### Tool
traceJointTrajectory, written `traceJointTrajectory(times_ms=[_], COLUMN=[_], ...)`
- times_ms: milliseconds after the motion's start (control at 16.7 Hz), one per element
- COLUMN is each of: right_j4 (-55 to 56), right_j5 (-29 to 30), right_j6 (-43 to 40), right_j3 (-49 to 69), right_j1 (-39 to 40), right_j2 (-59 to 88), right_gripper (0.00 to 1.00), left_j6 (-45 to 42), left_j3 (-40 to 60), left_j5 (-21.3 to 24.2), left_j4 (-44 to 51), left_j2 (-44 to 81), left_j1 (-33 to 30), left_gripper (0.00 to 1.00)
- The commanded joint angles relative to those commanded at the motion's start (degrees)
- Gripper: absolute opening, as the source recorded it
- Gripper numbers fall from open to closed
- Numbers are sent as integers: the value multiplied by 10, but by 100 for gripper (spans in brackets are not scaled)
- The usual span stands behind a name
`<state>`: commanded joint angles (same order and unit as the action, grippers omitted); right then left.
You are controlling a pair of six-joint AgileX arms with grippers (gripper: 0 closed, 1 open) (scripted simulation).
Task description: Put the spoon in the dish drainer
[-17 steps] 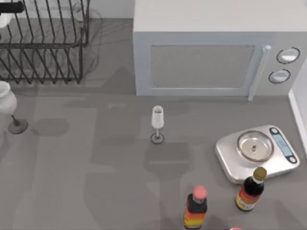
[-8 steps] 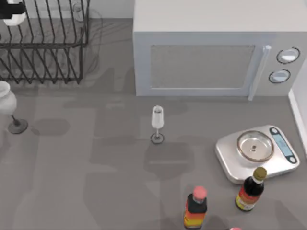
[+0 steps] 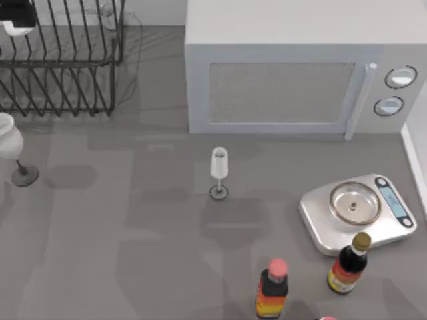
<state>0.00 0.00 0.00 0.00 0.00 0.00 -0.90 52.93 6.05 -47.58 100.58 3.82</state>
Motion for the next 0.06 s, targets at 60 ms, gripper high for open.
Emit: traceJointTrajectory(times_ms=[60], right_j4=[0], right_j5=[0], right_j6=[0], right_j3=[0], right_j1=[0], right_j2=[0], right_gripper=[100], left_j6=[0], left_j3=[0], left_j5=[0], left_j4=[0], left_j2=[0], left_j1=[0], left_gripper=[100])
